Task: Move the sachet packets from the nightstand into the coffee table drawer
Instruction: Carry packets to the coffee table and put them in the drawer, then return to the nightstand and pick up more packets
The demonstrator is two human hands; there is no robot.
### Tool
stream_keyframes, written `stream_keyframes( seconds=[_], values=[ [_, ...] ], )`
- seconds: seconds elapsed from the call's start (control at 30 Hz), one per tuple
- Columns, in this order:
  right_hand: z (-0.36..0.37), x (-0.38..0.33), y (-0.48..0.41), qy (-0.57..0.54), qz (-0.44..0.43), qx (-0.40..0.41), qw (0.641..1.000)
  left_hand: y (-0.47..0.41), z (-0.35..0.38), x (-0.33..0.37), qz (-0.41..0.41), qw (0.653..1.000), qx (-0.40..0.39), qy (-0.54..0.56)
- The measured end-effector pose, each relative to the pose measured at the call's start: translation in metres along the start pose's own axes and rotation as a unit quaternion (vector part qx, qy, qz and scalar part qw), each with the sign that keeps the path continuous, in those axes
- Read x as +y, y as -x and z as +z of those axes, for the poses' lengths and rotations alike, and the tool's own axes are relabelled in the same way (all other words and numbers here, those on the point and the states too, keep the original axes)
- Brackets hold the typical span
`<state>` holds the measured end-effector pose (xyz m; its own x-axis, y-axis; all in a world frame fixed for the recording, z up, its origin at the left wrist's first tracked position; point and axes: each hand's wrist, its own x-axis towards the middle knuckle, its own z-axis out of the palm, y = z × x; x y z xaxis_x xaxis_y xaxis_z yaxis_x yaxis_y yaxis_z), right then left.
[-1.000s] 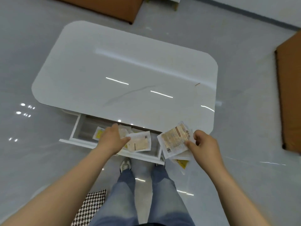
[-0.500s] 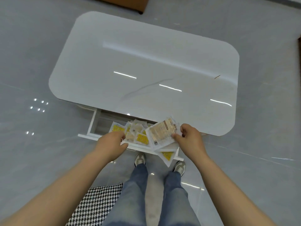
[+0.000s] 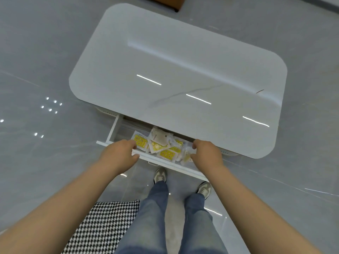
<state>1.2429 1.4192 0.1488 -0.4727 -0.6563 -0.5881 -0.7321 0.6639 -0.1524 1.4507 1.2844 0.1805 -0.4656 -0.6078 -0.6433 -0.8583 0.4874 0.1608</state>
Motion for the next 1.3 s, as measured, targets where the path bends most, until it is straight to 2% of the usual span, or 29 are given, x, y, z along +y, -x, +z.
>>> stream_keyframes(
  seconds=[0.13, 0.4, 0.57, 0.87, 1.1, 1.3],
  values=[
    [-0.007, 0.011, 0.017, 0.023, -0.018, 0.004, 1.0, 0.002, -0.007, 0.021, 0.044, 0.999, 0.001, -0.026],
    [-0.039, 0.079, 0.073, -0.068, 0.066, 0.054, 0.994, 0.007, -0.024, 0.108, 0.17, 0.983, -0.007, -0.07],
    [-0.055, 0.145, 0.125, -0.127, 0.138, 0.096, 0.978, 0.021, -0.028, 0.199, 0.265, 0.956, -0.002, -0.127],
    [-0.085, 0.291, 0.227, -0.172, 0.217, 0.16, 0.948, 0.079, -0.01, 0.391, 0.404, 0.897, 0.007, -0.181],
    [-0.115, 0.408, 0.301, -0.179, 0.258, 0.211, 0.926, 0.131, 0.015, 0.534, 0.476, 0.86, 0.036, -0.182],
    [-0.141, 0.484, 0.325, -0.161, 0.278, 0.217, 0.922, 0.153, 0.02, 0.623, 0.508, 0.836, 0.064, -0.195]
  ],
)
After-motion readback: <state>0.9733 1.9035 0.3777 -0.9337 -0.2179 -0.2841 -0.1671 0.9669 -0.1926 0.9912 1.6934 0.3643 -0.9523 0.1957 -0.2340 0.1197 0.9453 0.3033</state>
